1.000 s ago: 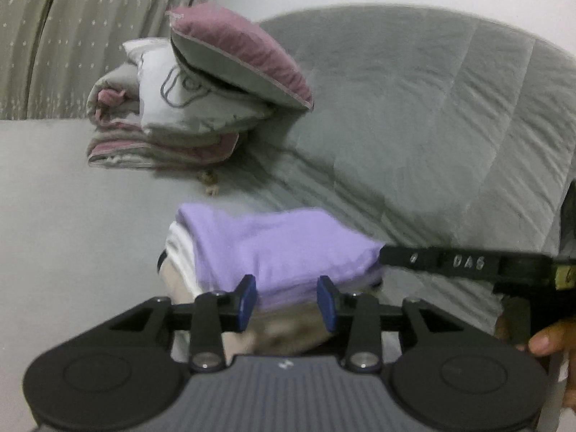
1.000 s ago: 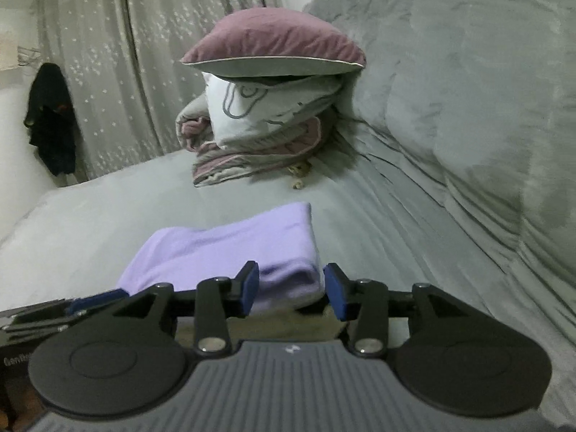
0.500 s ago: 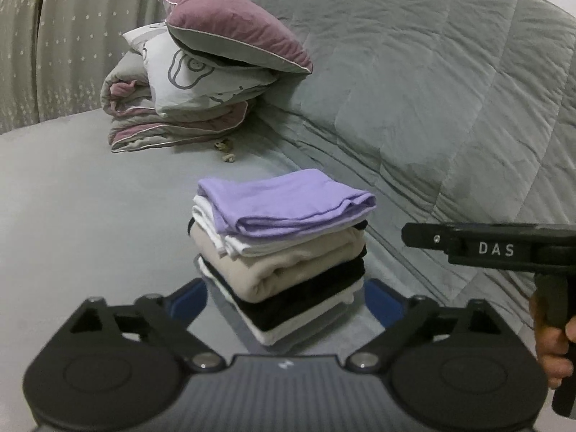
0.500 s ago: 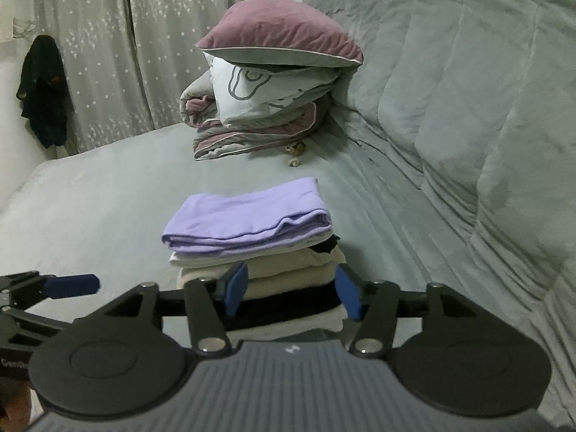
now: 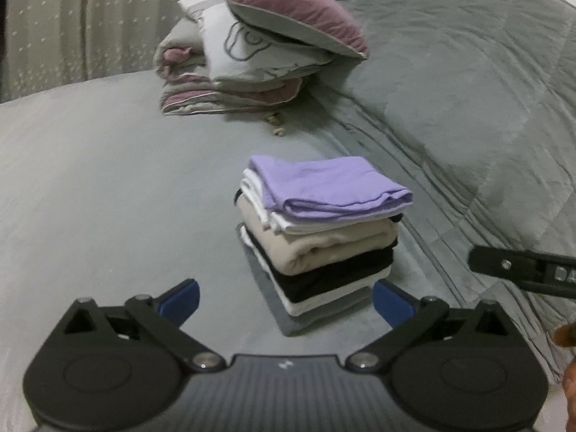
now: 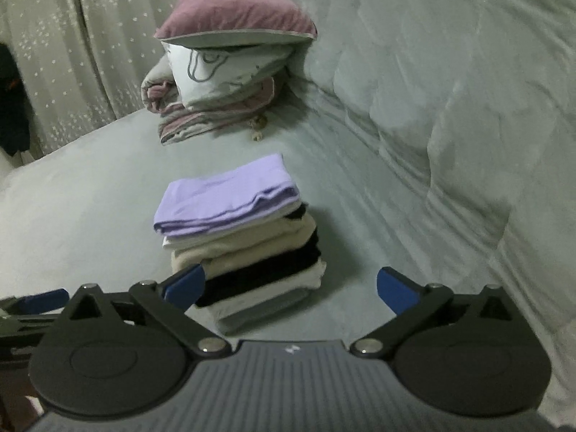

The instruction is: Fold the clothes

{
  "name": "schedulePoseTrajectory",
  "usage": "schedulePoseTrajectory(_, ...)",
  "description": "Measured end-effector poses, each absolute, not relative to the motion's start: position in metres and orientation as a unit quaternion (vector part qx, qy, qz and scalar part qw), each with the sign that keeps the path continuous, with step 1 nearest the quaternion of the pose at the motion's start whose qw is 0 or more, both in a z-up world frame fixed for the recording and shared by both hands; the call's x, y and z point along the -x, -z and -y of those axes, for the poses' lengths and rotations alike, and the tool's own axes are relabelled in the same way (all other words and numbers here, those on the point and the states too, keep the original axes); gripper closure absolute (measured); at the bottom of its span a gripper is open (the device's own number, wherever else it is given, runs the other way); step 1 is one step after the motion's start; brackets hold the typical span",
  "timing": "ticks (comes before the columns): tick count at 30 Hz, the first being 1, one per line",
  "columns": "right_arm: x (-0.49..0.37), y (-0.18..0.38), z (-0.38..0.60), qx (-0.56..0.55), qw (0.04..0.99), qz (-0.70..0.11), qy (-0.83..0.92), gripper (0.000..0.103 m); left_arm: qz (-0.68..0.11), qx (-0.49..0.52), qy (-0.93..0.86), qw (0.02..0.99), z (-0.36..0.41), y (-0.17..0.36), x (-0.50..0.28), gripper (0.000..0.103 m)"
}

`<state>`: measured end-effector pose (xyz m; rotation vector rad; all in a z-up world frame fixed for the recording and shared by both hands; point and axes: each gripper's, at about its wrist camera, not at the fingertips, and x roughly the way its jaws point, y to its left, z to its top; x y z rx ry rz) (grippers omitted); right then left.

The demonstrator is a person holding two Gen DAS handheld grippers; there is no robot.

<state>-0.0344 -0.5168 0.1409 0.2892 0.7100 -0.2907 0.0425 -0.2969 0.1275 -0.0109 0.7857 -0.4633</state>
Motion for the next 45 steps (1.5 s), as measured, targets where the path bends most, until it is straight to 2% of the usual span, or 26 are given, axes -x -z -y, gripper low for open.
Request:
schedulePoseTrajectory(8, 0.042, -0.145, 0.519, -0.186, 0.9, -0.369, 0.136, 0.0, -0.398, 0.006, 0.186, 0.898, 0.296, -0.129, -0.044, 0.0)
schedulePoseTrajectory(30, 0.04, -0.159, 0.507, -0.143, 0.908, -0.366, 0.146, 0.0, -0.446, -0.028, 0.177, 0.877, 0.3, -0.129, -0.049, 0.0)
schedulePoseTrajectory(45, 0.042, -0.162, 0.496, -0.136, 0.909, -0.366, 0.146, 0.0, -0.443, -0.051, 0.192, 0.874, 0.306, -0.136, -0.04, 0.0)
